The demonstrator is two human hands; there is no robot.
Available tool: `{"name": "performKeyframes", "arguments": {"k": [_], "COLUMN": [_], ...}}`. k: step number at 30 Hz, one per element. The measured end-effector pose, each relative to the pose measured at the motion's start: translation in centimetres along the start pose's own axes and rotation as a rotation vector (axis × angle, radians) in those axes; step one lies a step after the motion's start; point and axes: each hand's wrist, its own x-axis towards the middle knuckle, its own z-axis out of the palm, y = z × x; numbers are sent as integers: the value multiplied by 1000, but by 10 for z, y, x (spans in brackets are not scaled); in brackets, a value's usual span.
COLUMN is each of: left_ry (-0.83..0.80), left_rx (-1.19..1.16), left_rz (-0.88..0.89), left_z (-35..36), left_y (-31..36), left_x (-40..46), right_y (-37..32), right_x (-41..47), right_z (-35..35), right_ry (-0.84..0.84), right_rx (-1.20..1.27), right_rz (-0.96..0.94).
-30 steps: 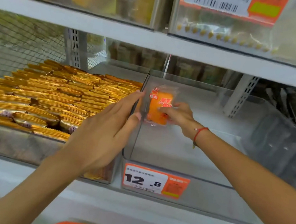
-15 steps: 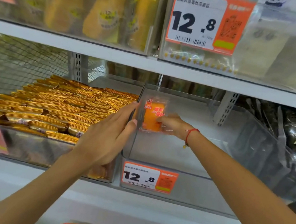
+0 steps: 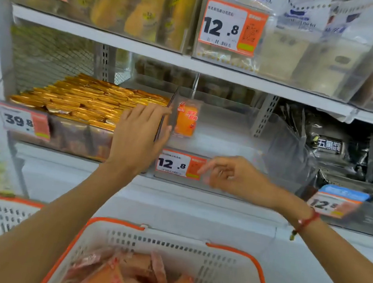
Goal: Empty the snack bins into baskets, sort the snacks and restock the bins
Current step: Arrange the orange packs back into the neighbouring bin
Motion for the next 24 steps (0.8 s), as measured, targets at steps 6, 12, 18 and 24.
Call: {"name": "performKeyframes", "arguments": {"k": [6, 12, 18, 24], "left_ry": [-172, -812, -1050, -926], "left_rx": [-294, -116, 6, 74], "left_rz": [-432, -475, -506, -473], "left_z": [-16, 37, 52, 48], "left_y": [30, 9, -5, 13], "left_x": [-128, -251, -293, -262], "right_y": [54, 118, 180, 183], "right_x": [-51, -57, -48, -44], "right_z": [108, 230, 280, 249], "right_ry": [-308, -185, -92, -99], "right_rx": [-107, -137, -420, -74], "right_rz": [231, 395, 449, 391]}}
